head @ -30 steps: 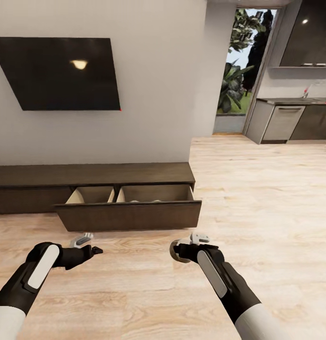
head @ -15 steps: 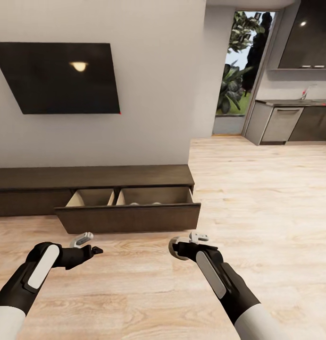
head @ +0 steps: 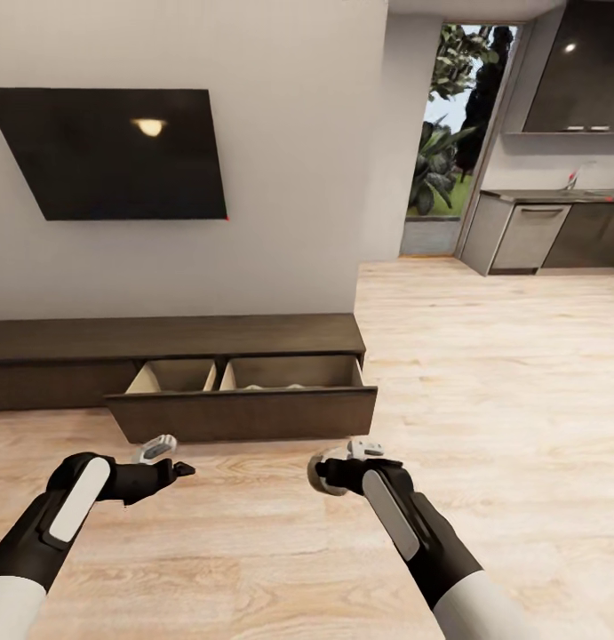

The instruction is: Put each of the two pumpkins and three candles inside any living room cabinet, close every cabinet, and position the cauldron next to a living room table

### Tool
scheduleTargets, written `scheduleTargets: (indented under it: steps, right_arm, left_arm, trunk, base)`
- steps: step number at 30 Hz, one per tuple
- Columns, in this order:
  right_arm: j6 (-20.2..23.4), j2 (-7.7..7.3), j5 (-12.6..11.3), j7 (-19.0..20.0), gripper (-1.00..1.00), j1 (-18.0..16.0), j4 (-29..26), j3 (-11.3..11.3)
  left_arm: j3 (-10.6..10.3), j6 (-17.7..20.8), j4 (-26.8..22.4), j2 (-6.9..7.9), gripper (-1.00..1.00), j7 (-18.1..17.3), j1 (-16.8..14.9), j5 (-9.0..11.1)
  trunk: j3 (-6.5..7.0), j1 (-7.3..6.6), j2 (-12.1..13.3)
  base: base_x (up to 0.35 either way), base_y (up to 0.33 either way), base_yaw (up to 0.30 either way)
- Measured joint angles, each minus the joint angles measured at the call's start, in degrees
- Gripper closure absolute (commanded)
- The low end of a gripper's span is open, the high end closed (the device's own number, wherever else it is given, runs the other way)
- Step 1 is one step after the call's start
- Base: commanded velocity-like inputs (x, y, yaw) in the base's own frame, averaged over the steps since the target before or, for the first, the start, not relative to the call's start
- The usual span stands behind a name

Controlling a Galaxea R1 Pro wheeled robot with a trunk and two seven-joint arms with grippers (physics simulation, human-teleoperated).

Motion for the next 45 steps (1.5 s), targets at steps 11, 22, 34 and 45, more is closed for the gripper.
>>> scheduleTargets:
  steps: [11, 22, 34, 45]
  right_arm:
    - [9.99, 3.72, 0.68, 0.38, 1.0, -0.1, -0.35, -11.03]
    - [10.0, 3.69, 0.5, 0.54, 1.0, -0.01, -0.37, -12.33]
    - [10.07, 3.73, 0.56, 0.55, 1.0, 0.0, -0.42, -12.17]
    - [10.23, 3.92, 0.5, 1.56, 1.0, 0.0, -0.5, -11.97]
  left_arm:
    - [-1.15, 0.41, -4.29, 9.82, -1.0, -28.43, 0.96, 14.01]
    - [-0.61, 0.41, -4.21, 12.08, -1.0, -39.44, 1.15, 14.06]
    - [-0.6, 0.41, -4.2, 12.2, -1.0, -39.62, 1.15, 14.04]
    - [-0.6, 0.41, -4.2, 12.2, -1.0, -39.63, 1.15, 14.07]
  trunk:
    - [1.44, -1.76, 3.22]
    - [1.44, -1.76, 3.22]
    - [1.44, -1.76, 3.22]
    - [1.44, -1.76, 3.22]
  base:
    - [0.0, 0.0, 0.0]
    - [0.103, 0.0, 0.0]
    - [0.303, 0.0, 0.0]
    - [0.327, 0.0, -0.001]
